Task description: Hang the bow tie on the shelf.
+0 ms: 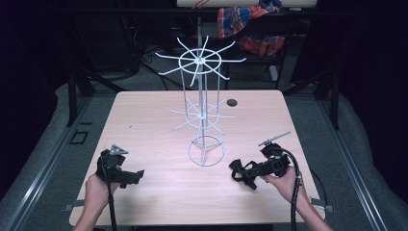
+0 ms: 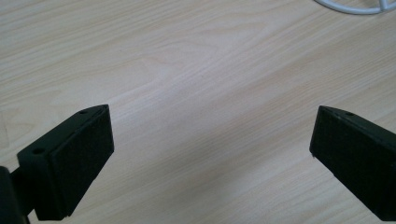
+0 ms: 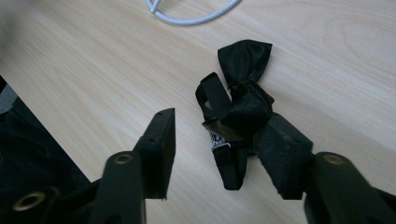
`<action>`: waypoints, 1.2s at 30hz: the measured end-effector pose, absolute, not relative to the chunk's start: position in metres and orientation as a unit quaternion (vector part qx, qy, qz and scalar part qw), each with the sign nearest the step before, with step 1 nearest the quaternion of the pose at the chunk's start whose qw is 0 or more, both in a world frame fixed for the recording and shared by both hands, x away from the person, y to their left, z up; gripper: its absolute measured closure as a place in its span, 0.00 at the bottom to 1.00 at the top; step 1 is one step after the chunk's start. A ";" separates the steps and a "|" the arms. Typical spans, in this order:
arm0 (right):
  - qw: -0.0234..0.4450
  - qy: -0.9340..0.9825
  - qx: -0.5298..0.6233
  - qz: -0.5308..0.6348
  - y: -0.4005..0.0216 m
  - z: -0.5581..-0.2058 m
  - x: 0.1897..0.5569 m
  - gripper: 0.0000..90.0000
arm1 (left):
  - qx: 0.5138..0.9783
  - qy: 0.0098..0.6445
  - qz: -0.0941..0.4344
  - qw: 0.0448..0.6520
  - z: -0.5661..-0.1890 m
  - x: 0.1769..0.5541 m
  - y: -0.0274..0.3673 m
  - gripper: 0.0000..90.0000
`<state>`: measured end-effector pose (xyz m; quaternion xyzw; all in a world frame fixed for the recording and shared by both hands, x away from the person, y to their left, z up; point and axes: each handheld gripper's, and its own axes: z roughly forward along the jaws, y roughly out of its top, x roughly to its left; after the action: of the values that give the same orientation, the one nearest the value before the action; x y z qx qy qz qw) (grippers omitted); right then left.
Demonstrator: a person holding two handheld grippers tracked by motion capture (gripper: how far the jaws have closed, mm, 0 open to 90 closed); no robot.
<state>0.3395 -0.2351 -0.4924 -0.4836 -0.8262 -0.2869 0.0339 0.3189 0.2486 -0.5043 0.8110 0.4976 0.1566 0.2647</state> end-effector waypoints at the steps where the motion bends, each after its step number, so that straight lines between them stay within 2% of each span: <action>1: 0.034 -0.823 -0.484 -0.294 -0.234 -0.492 0.340 0.61 | 0.812 0.499 0.154 0.263 -0.504 0.318 0.249 0.00; 4: 0.034 -0.824 -0.482 -0.297 -0.234 -0.492 0.341 0.67 | 0.814 0.496 0.157 0.258 -0.504 0.316 0.248 0.00; 5: 0.033 -0.820 -0.487 -0.300 -0.234 -0.492 0.341 0.73 | 0.812 0.499 0.158 0.258 -0.504 0.315 0.247 0.00; 6: 0.033 -0.820 -0.487 -0.300 -0.234 -0.492 0.341 0.73 | 0.812 0.499 0.158 0.258 -0.504 0.315 0.247 0.00; 7: 0.031 -0.819 -0.486 -0.302 -0.236 -0.493 0.341 0.79 | 0.813 0.497 0.157 0.259 -0.504 0.315 0.247 0.00; 8: 0.031 -0.819 -0.486 -0.302 -0.236 -0.493 0.341 0.79 | 0.814 0.496 0.158 0.258 -0.504 0.316 0.246 0.00; 9: 0.031 -0.819 -0.485 -0.305 -0.237 -0.493 0.341 0.85 | 0.815 0.494 0.159 0.256 -0.504 0.316 0.246 0.00; 13: 0.028 -0.820 -0.482 -0.306 -0.237 -0.493 0.341 0.95 | 0.816 0.494 0.158 0.256 -0.505 0.317 0.245 0.00; 19: 0.026 -0.824 -0.475 -0.307 -0.236 -0.490 0.340 0.98 | 0.819 0.490 0.160 0.254 -0.504 0.317 0.246 0.00; 36: 0.015 -0.828 -0.457 -0.324 -0.238 -0.478 0.335 0.98 | 0.821 0.487 0.159 0.251 -0.504 0.318 0.247 0.00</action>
<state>0.3350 -0.2376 -0.4779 -0.4568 -0.8283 -0.3240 0.0145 0.3177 0.2465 -0.5036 0.8214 0.4866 0.1590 0.2515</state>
